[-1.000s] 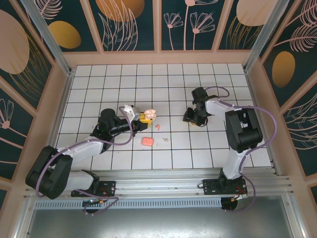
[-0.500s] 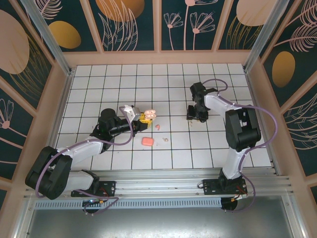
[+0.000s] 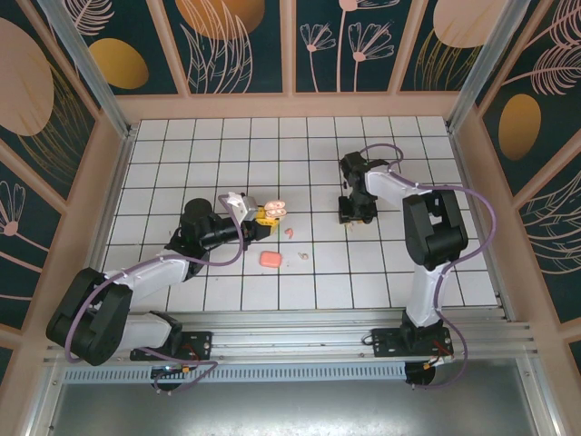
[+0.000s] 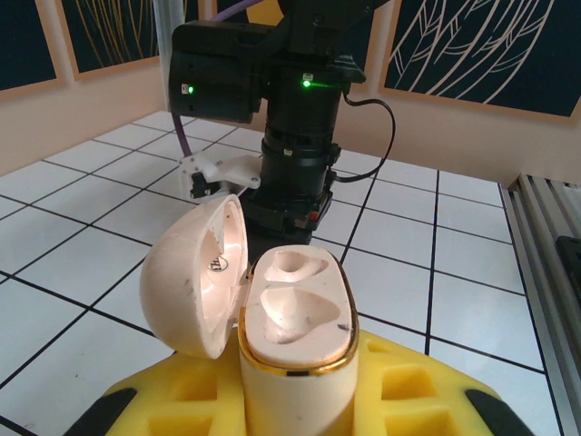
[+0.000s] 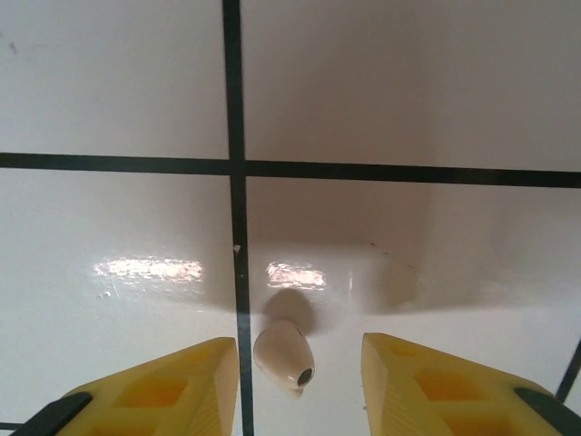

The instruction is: Insert the wireless bluetooth earbuds into the charging case

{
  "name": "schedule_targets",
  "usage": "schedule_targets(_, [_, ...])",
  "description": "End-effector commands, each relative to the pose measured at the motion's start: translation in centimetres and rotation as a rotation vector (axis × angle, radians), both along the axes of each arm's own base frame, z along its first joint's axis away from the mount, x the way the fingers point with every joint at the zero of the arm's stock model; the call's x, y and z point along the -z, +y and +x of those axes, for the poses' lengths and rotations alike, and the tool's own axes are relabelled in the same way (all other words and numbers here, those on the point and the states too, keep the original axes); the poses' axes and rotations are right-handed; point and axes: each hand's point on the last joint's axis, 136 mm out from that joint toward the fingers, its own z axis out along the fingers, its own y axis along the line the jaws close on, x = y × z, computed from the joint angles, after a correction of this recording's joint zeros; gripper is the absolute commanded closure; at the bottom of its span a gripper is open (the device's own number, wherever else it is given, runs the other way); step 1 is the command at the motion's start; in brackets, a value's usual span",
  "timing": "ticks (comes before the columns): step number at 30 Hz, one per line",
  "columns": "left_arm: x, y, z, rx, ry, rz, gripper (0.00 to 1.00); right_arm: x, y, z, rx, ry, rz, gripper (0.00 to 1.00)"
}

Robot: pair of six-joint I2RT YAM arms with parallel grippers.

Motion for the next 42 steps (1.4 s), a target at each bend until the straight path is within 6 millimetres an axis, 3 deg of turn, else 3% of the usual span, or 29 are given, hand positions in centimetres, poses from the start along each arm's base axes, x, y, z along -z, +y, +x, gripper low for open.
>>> schedule_targets(1, [-1.6, -0.2, -0.2, 0.016, -0.059, -0.013, 0.89, 0.2, 0.6, 0.2, -0.038, 0.01, -0.003, 0.6])
schedule_targets(11, [-1.4, -0.3, 0.0, 0.014, -0.052, -0.009, 0.89, 0.8, 0.1, -0.2, -0.037, 0.032, -0.046, 0.67])
schedule_targets(23, [-1.3, -0.2, 0.2, 0.0, -0.055, -0.007, 0.89, 0.4, 0.6, 0.3, 0.007, -0.034, 0.029, 0.77])
schedule_targets(35, [-1.7, -0.4, 0.9, -0.052, -0.088, -0.039, 0.91, -4.9, 2.0, 1.2, 0.137, -0.27, 0.278, 0.81])
schedule_targets(42, [-2.2, -1.7, 1.2, -0.075, -0.113, -0.096, 0.91, -11.4, 4.4, 1.6, 0.159, -0.473, 0.534, 0.82])
